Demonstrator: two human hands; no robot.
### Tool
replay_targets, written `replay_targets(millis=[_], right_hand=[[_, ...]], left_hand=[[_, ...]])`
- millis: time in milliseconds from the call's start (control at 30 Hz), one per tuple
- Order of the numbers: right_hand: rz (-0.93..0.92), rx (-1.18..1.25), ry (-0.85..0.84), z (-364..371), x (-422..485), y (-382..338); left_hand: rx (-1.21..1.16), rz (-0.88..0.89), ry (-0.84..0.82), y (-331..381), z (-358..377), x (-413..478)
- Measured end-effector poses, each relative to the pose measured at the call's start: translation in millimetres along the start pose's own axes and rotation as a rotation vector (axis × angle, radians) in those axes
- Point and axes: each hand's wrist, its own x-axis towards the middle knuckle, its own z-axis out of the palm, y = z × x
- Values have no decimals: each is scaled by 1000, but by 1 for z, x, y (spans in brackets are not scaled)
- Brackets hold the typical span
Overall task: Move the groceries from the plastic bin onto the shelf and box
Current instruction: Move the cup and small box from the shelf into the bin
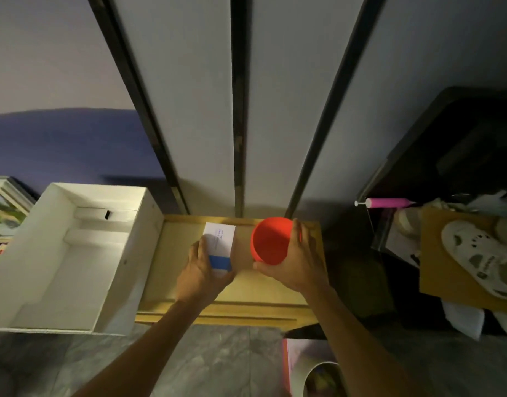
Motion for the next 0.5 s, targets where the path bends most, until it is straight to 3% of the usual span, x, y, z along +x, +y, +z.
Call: replay_targets(millis=[300,500], right_hand=[[-4,2,124,-29,-17,-18],[22,46,202,-118,-50,-49]], left_hand=[[3,63,9,16,-37,-7],[24,167,-28,67,-112,-9]])
